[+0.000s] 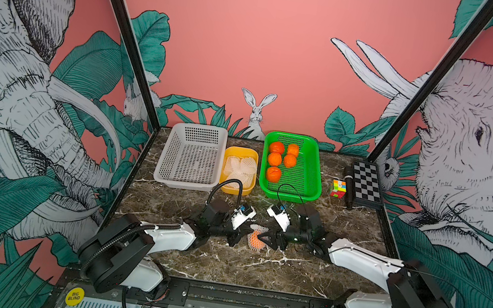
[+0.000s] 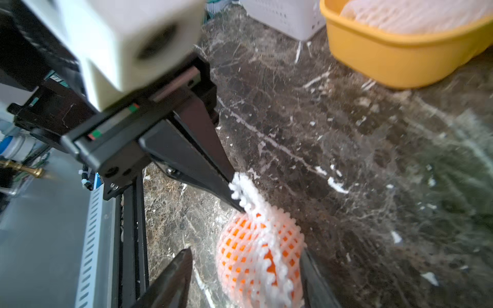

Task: Remove foam nets from oranges
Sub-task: Remove the foam net from the orange.

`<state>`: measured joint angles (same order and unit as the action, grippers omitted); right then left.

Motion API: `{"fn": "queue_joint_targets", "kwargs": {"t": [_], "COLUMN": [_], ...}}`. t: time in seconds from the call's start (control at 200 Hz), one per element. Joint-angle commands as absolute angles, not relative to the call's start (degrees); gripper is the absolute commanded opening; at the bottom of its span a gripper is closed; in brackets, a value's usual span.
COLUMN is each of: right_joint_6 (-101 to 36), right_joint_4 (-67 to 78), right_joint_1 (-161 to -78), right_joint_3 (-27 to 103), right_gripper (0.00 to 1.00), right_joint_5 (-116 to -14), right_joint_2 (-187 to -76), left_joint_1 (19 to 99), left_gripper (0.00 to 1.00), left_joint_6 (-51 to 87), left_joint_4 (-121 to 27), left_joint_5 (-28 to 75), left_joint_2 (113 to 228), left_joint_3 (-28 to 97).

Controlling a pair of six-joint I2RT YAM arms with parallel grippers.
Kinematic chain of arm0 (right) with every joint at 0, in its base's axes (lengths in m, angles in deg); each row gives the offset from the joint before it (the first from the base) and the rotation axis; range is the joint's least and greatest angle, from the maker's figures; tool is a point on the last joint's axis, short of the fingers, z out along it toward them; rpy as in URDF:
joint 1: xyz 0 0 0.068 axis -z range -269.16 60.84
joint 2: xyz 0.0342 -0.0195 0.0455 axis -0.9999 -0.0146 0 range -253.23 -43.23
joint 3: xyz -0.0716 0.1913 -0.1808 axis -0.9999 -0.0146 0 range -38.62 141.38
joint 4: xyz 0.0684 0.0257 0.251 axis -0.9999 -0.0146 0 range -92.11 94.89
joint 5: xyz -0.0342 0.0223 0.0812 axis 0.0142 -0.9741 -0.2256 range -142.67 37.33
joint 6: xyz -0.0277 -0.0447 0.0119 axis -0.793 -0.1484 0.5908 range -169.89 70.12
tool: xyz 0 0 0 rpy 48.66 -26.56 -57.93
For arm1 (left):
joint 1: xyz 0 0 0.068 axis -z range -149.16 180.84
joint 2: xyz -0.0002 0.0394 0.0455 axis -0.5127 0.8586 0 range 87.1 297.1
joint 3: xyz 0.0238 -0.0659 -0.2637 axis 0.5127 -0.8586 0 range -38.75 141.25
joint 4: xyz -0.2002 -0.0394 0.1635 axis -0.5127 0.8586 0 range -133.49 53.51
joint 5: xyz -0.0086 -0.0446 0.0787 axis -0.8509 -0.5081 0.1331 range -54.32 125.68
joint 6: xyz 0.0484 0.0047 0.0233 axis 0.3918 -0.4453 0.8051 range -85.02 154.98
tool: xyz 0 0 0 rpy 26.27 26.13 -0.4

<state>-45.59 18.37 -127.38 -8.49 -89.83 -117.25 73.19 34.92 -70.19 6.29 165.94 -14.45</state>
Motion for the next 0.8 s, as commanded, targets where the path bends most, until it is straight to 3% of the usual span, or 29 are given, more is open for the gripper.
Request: {"fn": "queue_joint_targets", "kwargs": {"t": [0.0,0.205,0.595,0.795], "right_joint_6": [-50.45,-50.41,-48.94,-48.54], "right_joint_4": [19.27,24.40,22.35,20.71], "right_joint_1": [-127.48,-128.43,-128.80,-132.03], "right_joint_3": [-12.41,-12.43,-11.58,-9.18], "right_gripper": [0.69,0.64,0.11,0.09], "right_joint_5": [-85.51,-83.62,-82.44,-79.98], "right_joint_2": [-113.95,-116.50,-112.20,-111.65], "left_joint_1": [73.43,73.47,73.46,73.51], "left_gripper": [0.00,0.00,0.00,0.00], "left_joint_6": [34.14,31.94,30.59,30.95], "left_joint_4": [-70.67,-73.59,-71.02,-66.17], "left_joint_5": [4.59,3.14,4.48,5.28], "left_joint_2": [163.70,161.08,157.44,158.00], "left_joint_3": [-14.06,-15.71,-16.25,-14.66]}}
